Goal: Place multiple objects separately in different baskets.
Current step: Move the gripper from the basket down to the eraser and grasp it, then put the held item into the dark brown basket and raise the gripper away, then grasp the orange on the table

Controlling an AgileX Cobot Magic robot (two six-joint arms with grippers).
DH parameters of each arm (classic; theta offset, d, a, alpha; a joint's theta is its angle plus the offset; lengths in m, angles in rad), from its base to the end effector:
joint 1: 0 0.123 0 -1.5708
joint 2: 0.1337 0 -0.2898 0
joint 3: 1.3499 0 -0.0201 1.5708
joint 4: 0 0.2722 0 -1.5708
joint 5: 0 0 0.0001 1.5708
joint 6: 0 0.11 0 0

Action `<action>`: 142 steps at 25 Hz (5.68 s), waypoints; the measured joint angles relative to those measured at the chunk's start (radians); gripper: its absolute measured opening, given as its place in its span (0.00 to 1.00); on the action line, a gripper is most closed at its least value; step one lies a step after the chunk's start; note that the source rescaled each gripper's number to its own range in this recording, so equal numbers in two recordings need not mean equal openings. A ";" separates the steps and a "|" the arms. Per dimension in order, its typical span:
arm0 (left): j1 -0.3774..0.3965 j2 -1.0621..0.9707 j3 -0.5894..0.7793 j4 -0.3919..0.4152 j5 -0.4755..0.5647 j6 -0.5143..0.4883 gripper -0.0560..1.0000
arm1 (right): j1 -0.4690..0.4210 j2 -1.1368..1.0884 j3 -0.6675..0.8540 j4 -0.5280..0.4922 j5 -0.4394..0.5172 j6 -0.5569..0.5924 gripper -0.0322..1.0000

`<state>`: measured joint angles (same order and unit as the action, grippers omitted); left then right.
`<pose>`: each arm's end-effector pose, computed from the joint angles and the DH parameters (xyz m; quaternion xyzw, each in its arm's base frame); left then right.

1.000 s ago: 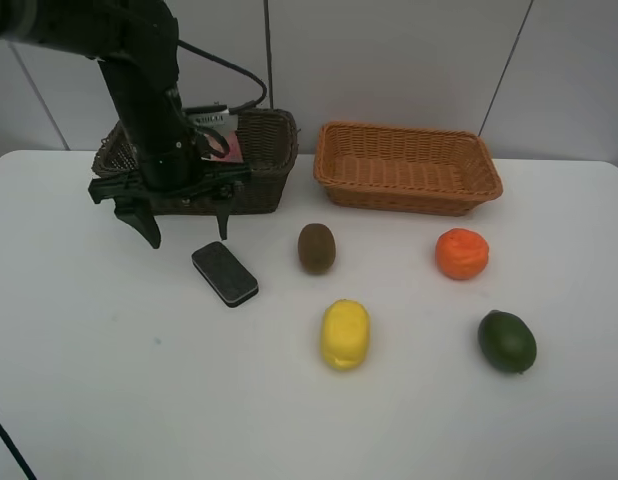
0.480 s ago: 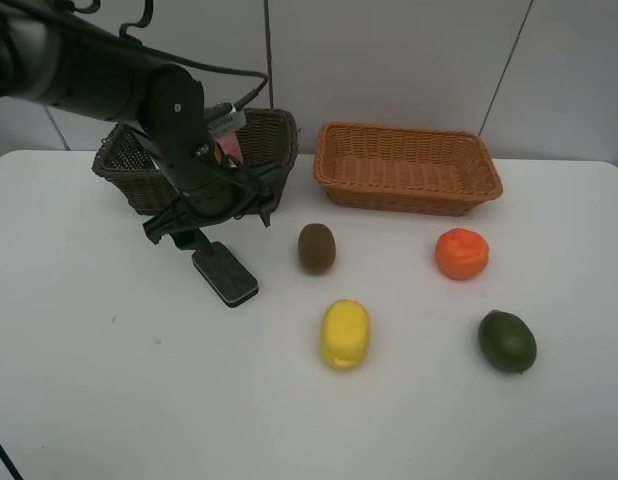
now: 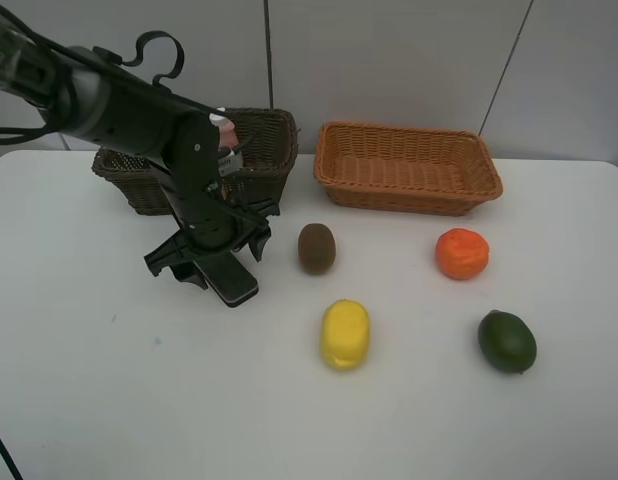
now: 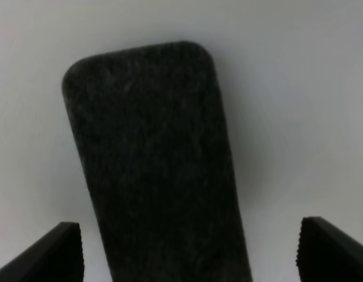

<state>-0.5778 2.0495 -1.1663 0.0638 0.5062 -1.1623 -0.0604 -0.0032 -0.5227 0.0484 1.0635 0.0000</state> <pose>0.3374 -0.2159 0.0737 -0.2609 0.9559 -0.0900 0.1009 0.0229 0.0033 0.2859 0.0243 0.8466 0.0081 0.5317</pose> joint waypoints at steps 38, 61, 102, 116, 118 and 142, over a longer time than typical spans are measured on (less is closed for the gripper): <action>0.007 -0.061 0.002 -0.037 0.062 0.054 0.60 | 0.000 0.000 0.000 0.000 0.000 0.000 0.96; 0.202 -0.235 -0.177 0.285 -0.189 0.779 0.60 | 0.000 0.000 0.000 0.000 0.000 0.000 0.96; 0.260 -0.035 -0.388 0.283 0.007 0.797 0.96 | 0.000 0.000 0.000 0.000 0.000 0.000 0.96; 0.341 -0.035 -0.611 0.145 0.480 0.872 0.96 | 0.000 0.000 0.000 0.000 0.000 0.000 0.96; 0.395 -0.035 -0.616 0.092 0.550 0.899 0.96 | 0.000 0.000 0.000 0.000 0.000 0.000 0.96; 0.614 -0.625 0.093 -0.103 0.694 1.052 0.96 | 0.000 0.000 0.000 0.000 0.000 0.000 0.96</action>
<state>0.0360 1.4247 -1.0733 -0.0396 1.2000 -0.1106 -0.0604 -0.0032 -0.5227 0.0484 1.0635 0.0000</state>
